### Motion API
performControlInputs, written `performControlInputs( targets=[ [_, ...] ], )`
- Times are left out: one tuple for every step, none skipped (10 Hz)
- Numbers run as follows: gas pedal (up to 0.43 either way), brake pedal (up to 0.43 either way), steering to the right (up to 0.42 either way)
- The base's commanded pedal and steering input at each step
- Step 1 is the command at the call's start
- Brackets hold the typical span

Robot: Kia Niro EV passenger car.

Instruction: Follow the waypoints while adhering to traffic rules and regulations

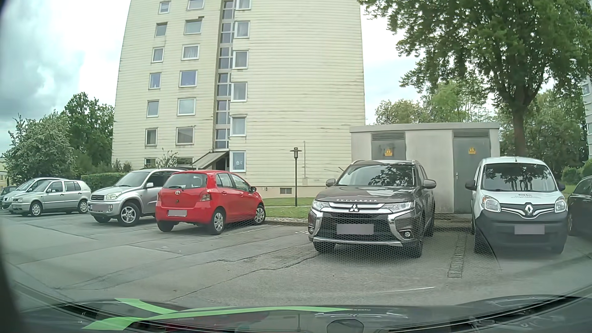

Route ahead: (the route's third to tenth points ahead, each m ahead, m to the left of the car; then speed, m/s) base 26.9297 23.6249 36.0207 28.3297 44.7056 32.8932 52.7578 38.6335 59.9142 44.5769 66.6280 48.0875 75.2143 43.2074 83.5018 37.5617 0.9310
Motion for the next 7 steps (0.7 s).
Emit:
performControlInputs(
  targets=[
    [0.000, 0.000, -0.485],
    [0.000, 0.000, -0.493],
    [0.000, 0.000, -0.499],
    [0.000, 0.000, -0.504],
    [0.000, 0.000, -0.506],
    [0.000, 0.000, -0.515],
    [0.000, 0.000, -0.534]
  ],
)
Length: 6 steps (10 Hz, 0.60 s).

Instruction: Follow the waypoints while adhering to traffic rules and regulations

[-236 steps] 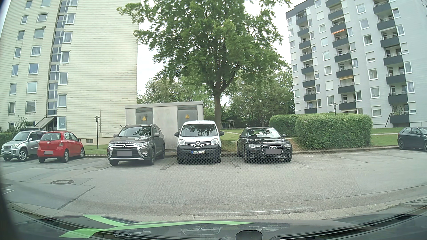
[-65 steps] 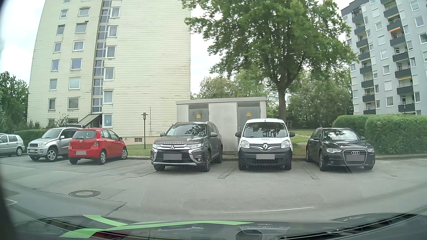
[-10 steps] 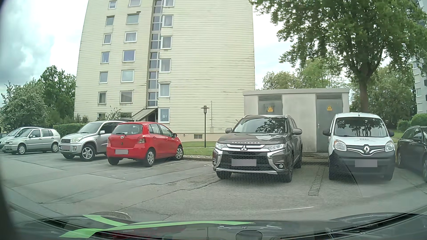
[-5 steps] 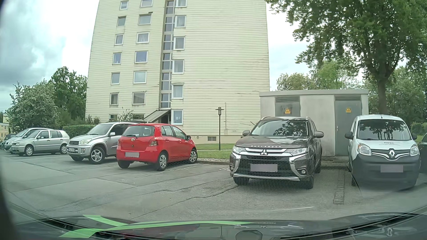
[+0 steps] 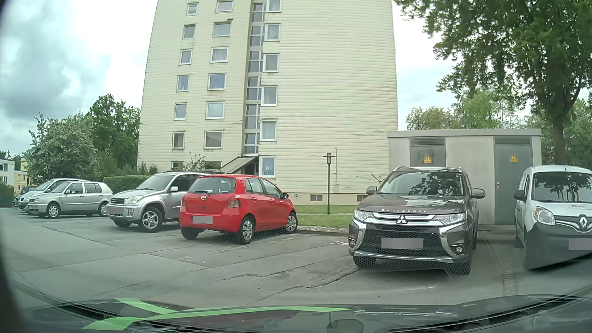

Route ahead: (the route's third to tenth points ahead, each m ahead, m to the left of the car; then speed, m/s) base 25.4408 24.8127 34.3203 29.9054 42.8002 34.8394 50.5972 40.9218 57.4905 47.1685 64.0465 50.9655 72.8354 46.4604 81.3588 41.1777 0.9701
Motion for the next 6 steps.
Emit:
performControlInputs(
  targets=[
    [0.000, 0.000, -0.552],
    [0.000, 0.000, -0.559],
    [0.000, 0.000, -0.568],
    [0.000, 0.000, -0.575],
    [0.000, 0.000, -0.576],
    [0.000, 0.000, -0.592]
  ],
)
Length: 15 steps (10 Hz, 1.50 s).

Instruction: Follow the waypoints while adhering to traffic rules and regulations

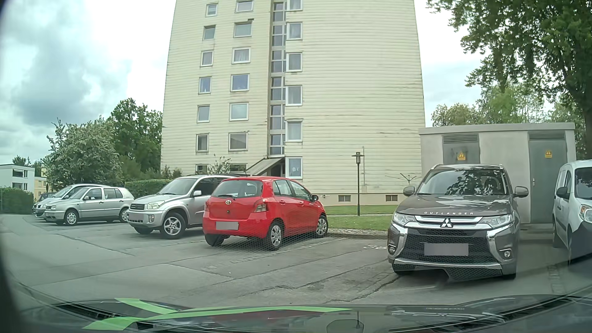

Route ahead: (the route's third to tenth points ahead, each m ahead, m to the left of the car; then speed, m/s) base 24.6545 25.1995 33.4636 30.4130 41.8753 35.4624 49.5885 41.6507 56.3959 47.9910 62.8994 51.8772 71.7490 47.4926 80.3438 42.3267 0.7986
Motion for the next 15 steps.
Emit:
performControlInputs(
  targets=[
    [0.000, 0.000, -0.610],
    [0.000, 0.000, -0.621],
    [0.000, 0.000, -0.635],
    [0.000, 0.000, -0.648],
    [0.000, 0.000, -0.667],
    [0.000, 0.000, -0.685],
    [0.000, 0.000, -0.700],
    [0.000, 0.000, -0.716],
    [0.000, 0.000, -0.727],
    [0.000, 0.000, -0.737],
    [0.000, 0.000, -0.750],
    [0.000, 0.000, -0.764],
    [0.000, 0.000, -0.768],
    [0.000, 0.000, -0.770],
    [0.000, 0.000, -0.777]
  ],
)
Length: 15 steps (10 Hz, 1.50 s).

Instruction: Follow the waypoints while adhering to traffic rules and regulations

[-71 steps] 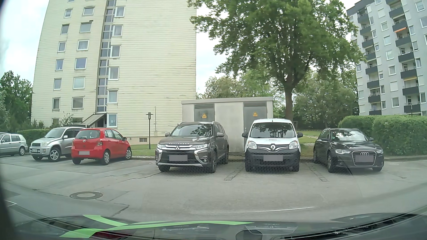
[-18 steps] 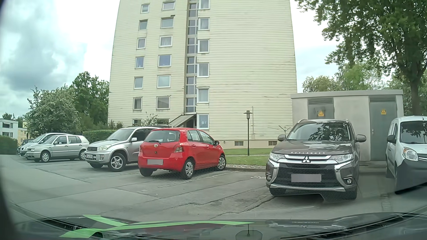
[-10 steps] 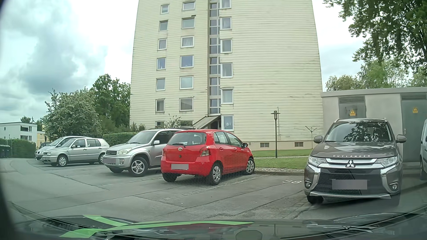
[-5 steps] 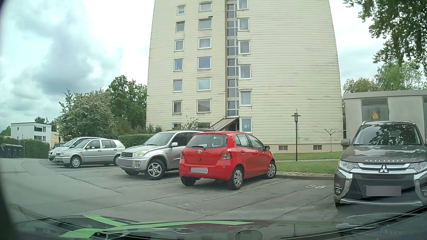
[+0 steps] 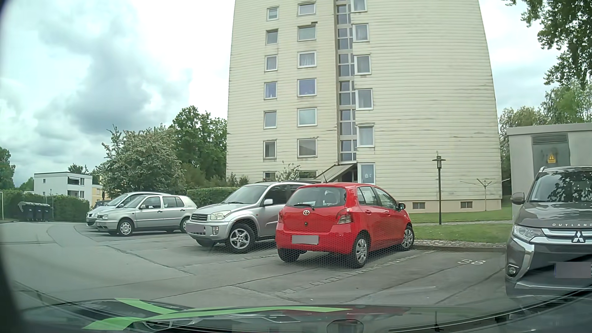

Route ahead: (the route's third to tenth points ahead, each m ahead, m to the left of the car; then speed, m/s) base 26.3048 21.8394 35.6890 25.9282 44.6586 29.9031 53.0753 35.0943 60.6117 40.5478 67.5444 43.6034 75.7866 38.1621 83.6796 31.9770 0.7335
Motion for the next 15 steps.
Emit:
performControlInputs(
  targets=[
    [0.000, 0.000, -0.784],
    [0.000, 0.000, -0.787],
    [0.000, 0.000, -0.791],
    [0.000, 0.000, -0.799],
    [0.000, 0.000, -0.803],
    [0.000, 0.000, -0.804],
    [0.000, 0.000, -0.804],
    [0.000, 0.000, -0.807],
    [0.000, 0.000, -0.808],
    [0.000, 0.000, -0.808],
    [0.000, 0.000, -0.810],
    [0.000, 0.000, -0.811],
    [0.000, 0.000, -0.811],
    [0.000, 0.000, -0.811],
    [0.000, 0.000, -0.811]
  ],
)
